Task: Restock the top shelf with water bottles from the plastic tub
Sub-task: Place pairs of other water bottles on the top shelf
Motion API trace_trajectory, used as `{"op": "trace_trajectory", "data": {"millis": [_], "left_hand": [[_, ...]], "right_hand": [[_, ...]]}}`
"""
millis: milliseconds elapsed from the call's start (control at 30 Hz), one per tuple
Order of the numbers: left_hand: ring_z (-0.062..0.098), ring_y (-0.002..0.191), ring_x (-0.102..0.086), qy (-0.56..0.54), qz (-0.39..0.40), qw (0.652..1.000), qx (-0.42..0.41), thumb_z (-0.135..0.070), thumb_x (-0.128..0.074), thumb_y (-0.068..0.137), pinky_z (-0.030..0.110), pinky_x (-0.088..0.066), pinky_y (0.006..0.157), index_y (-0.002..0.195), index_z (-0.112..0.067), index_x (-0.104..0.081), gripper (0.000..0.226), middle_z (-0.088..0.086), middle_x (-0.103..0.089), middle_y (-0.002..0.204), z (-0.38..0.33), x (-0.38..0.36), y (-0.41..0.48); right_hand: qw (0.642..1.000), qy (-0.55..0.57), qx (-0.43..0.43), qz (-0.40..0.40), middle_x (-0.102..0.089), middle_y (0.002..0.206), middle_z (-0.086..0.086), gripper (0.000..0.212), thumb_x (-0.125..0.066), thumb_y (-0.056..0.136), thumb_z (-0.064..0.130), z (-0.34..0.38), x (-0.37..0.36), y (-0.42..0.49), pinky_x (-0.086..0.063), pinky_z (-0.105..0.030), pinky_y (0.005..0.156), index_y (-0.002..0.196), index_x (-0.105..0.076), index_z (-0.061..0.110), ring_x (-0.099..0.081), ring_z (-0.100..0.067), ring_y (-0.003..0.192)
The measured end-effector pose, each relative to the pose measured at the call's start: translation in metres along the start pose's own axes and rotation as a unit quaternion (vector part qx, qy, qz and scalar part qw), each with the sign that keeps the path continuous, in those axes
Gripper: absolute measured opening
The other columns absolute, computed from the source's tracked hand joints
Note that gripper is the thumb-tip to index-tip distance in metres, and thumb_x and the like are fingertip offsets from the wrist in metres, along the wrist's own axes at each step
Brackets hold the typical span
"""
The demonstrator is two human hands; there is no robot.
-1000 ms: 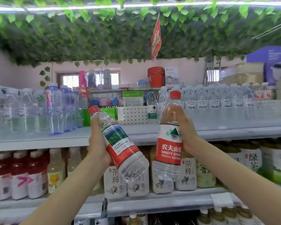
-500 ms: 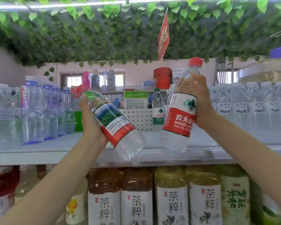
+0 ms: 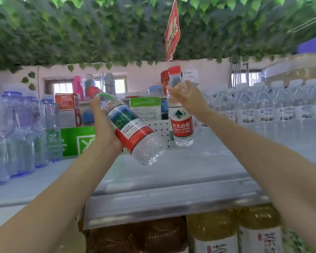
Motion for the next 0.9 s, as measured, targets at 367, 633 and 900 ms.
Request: {"op": "trace_trajectory", "data": {"millis": [367, 633, 900], "left_hand": [[0.019, 0.049, -0.063, 0.032, 0.020, 0.999, 0.001, -0.059, -0.050, 0.084, 0.028, -0.054, 0.048, 0.095, -0.013, -0.056, 0.047, 0.006, -0.065, 0.064, 0.019, 0.004, 0.029], [0.019, 0.052, -0.065, 0.022, 0.024, 0.999, 0.025, -0.059, -0.053, 0.082, 0.027, -0.053, 0.050, 0.109, -0.014, -0.055, 0.052, 0.008, -0.066, 0.082, 0.022, 0.007, 0.023], [0.022, 0.063, -0.067, -0.018, -0.001, 0.999, 0.048, -0.064, -0.058, 0.075, 0.031, -0.053, 0.054, 0.128, -0.013, -0.051, 0.073, 0.009, -0.067, 0.104, 0.025, 0.020, 0.032]], "right_hand": [[0.972, -0.147, -0.020, 0.183, -0.057, 0.123, -0.003, 0.063, -0.064, 0.083, 0.049, -0.028, -0.062, 0.011, -0.042, -0.041, 0.101, 0.132, -0.047, 0.014, -0.055, -0.021, 0.108], [0.960, -0.177, -0.065, 0.208, -0.060, 0.098, -0.007, 0.020, -0.059, 0.091, 0.026, -0.040, -0.082, 0.033, -0.050, -0.035, 0.087, 0.103, -0.056, 0.010, -0.059, -0.020, 0.089], [0.960, -0.200, -0.171, 0.099, -0.042, 0.133, -0.017, 0.064, -0.060, 0.089, 0.026, -0.060, -0.048, 0.048, -0.043, -0.043, 0.102, 0.138, -0.029, 0.000, -0.047, -0.032, 0.120]]}}
Point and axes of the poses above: each hand's wrist, its own y-axis towards the middle knuckle, its own x-axis out of the back of the hand, z = x × y, the point moved 7 cm from there along y, towards the middle knuckle
